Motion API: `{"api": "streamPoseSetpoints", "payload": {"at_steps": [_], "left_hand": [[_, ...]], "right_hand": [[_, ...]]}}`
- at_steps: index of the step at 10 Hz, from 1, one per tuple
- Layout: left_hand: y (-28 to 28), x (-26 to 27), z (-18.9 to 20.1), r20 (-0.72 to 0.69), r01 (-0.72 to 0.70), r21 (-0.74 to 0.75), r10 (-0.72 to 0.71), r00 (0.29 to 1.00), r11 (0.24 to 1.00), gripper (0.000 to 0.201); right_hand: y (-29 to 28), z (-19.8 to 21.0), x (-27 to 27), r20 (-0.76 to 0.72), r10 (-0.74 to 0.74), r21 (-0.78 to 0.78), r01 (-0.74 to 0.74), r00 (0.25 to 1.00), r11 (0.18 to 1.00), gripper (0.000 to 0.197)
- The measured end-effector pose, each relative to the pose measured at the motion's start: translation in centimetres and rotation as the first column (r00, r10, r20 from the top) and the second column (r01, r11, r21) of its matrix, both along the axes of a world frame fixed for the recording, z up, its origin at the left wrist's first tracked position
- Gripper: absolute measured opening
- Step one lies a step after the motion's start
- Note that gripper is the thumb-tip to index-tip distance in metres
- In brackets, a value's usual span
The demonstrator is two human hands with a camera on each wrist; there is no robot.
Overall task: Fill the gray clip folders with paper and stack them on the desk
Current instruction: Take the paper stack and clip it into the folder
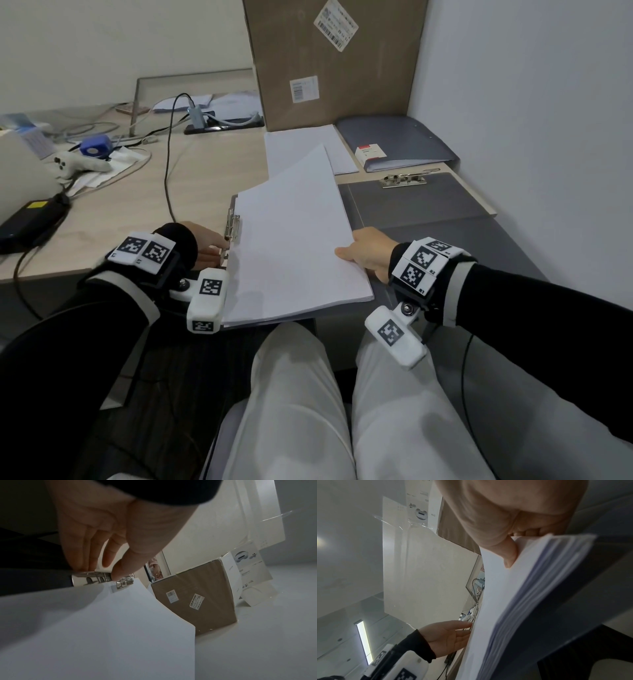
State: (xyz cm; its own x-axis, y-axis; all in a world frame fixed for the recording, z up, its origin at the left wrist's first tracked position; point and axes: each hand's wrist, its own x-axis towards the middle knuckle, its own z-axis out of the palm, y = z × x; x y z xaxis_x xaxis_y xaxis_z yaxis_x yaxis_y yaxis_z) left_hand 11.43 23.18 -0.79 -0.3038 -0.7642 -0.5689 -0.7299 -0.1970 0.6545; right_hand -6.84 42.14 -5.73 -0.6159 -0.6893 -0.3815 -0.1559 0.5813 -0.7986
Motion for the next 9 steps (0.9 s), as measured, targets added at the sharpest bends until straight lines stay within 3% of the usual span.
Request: {"api": "streamPoseSetpoints", "payload": {"at_steps": [2, 3, 4, 5, 7, 8, 9], "left_hand": [[0.3, 0.0, -0.1, 0.019, 0.042, -0.032, -0.042, 0.999, 0.999, 0.017], [0.9, -0.2, 0.1, -0.046, 0.021, -0.01, -0.022, 0.999, 1.0, 0.025], [1.3, -0.3, 0.3, -0.055, 0.043, -0.063, -0.047, 0.997, 0.997, 0.049], [1.0, -0.7, -0.1, 0.093, 0.12, -0.178, -0.105, 0.99, 0.977, 0.05], [0.7, -1.0, 0.0, -0.047, 0.114, -0.12, -0.12, 0.992, 0.986, 0.076], [0.5, -1.2, -0.1, 0.017, 0.187, -0.163, -0.187, 0.982, 0.969, 0.078], [-0.1, -1.4, -0.2, 0.141, 0.27, -0.206, -0.244, 0.959, 0.941, 0.08]], "right_hand": [[0.2, 0.1, 0.4, 0.004, 0.006, 0.001, -0.006, 1.0, 1.0, 0.041], [0.1, 0.3, 0.4, -0.024, 0.011, 0.034, -0.01, 1.0, 0.999, 0.041], [0.0, 0.4, 0.3, -0.037, 0.016, 0.06, -0.014, 0.999, 0.998, 0.041], [-0.1, 0.9, 0.4, -0.063, 0.02, 0.107, -0.013, 0.998, 0.994, 0.041], [-0.5, 2.7, 0.5, -0.11, 0.127, 0.209, -0.102, 0.986, 0.973, 0.007], [-0.1, 3.8, 0.1, -0.144, 0.223, 0.299, -0.172, 0.964, 0.938, 0.015], [-0.1, 5.1, -1.1, -0.318, 0.397, 0.472, -0.22, 0.861, 0.854, 0.041]]}}
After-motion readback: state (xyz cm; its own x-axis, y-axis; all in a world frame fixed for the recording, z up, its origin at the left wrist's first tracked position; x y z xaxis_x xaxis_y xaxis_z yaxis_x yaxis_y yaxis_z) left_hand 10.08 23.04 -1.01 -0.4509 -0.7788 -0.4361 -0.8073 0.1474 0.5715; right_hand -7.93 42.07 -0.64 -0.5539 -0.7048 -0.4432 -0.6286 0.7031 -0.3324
